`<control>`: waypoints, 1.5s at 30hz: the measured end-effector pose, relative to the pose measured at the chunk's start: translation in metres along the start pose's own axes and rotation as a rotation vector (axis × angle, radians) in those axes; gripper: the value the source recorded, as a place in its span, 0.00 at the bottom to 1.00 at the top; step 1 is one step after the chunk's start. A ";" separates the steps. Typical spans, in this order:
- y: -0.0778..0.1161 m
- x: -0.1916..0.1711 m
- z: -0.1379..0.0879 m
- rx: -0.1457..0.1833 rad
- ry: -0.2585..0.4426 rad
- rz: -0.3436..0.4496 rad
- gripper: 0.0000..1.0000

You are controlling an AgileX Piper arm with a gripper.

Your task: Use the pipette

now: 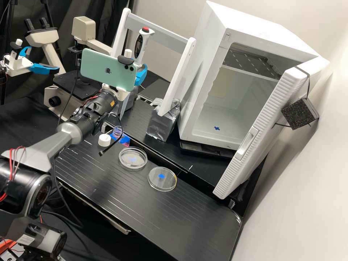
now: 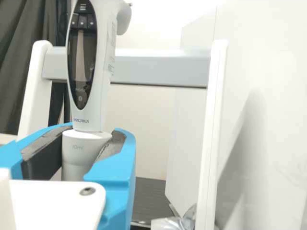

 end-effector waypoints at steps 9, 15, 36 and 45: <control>-0.017 0.002 0.013 -0.003 -0.034 -0.031 0.00; -0.022 0.001 0.019 -0.011 -0.041 -0.033 0.00; -0.037 -0.006 0.034 -0.014 -0.062 -0.038 0.00; -0.055 -0.014 0.047 -0.015 -0.076 -0.056 0.00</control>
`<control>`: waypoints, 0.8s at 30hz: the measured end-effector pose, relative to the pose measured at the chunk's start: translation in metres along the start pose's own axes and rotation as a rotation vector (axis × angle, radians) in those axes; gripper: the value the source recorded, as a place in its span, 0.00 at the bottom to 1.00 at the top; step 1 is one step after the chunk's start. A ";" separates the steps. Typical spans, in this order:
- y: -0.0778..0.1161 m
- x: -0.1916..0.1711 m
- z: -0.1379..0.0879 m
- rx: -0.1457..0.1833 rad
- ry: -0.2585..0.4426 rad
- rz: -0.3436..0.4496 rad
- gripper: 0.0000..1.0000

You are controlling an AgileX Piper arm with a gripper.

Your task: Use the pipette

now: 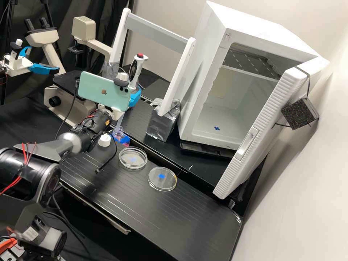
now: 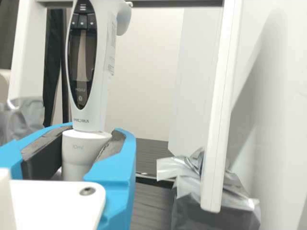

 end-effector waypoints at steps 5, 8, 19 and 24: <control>-0.009 -0.005 0.007 0.001 0.006 0.019 0.00; -0.016 -0.008 0.008 -0.001 0.021 0.024 0.00; -0.040 -0.009 0.023 -0.002 -0.014 0.055 0.00; -0.047 -0.010 0.029 0.000 -0.041 0.048 0.00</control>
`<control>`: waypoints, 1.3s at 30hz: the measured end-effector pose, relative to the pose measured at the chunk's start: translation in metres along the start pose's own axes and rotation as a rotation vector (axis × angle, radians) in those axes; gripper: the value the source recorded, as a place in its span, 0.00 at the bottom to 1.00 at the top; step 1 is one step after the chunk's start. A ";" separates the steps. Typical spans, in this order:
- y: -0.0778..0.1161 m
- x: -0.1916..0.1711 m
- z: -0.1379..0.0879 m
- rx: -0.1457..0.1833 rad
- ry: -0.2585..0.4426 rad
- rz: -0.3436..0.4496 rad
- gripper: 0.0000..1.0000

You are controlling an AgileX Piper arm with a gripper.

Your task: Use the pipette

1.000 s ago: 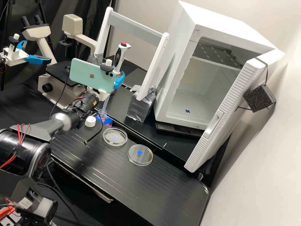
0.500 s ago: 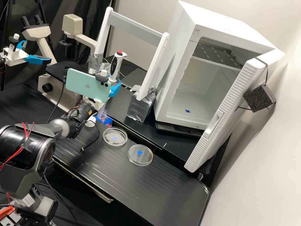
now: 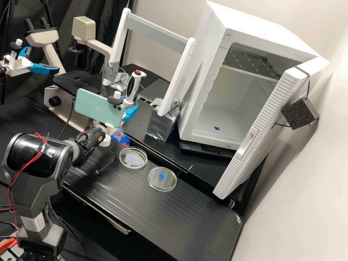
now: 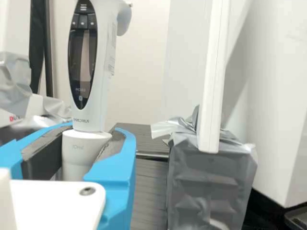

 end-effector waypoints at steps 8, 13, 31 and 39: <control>0.003 -0.001 0.000 -0.009 -0.001 0.028 0.00; 0.007 -0.003 -0.002 -0.007 0.003 0.040 0.00; 0.062 -0.024 -0.048 0.007 0.130 0.146 0.00; 0.087 -0.039 -0.059 -0.028 0.165 0.155 0.00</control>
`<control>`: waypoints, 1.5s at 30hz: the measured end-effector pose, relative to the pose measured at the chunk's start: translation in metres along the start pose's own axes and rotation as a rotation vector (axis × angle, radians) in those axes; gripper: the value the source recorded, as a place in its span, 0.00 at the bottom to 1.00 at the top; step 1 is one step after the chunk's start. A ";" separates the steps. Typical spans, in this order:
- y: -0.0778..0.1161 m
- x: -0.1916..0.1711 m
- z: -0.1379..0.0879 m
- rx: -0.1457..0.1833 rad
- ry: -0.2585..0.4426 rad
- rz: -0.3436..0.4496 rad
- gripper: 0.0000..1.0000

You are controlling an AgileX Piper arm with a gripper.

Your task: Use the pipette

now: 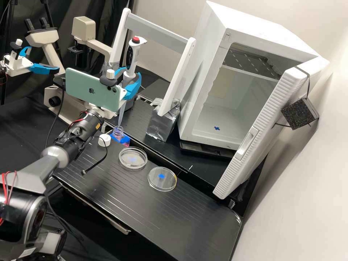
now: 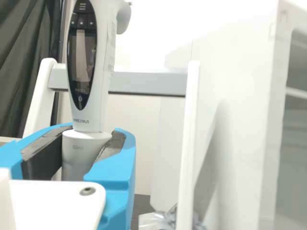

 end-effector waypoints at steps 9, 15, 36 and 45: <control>0.040 -0.020 0.012 -0.069 -0.019 0.032 0.00; 0.050 -0.033 0.014 -0.120 -0.034 -0.003 0.00; 0.041 -0.035 0.009 -0.249 -0.062 -0.058 0.00; 0.040 -0.035 0.009 -0.244 -0.063 -0.059 0.00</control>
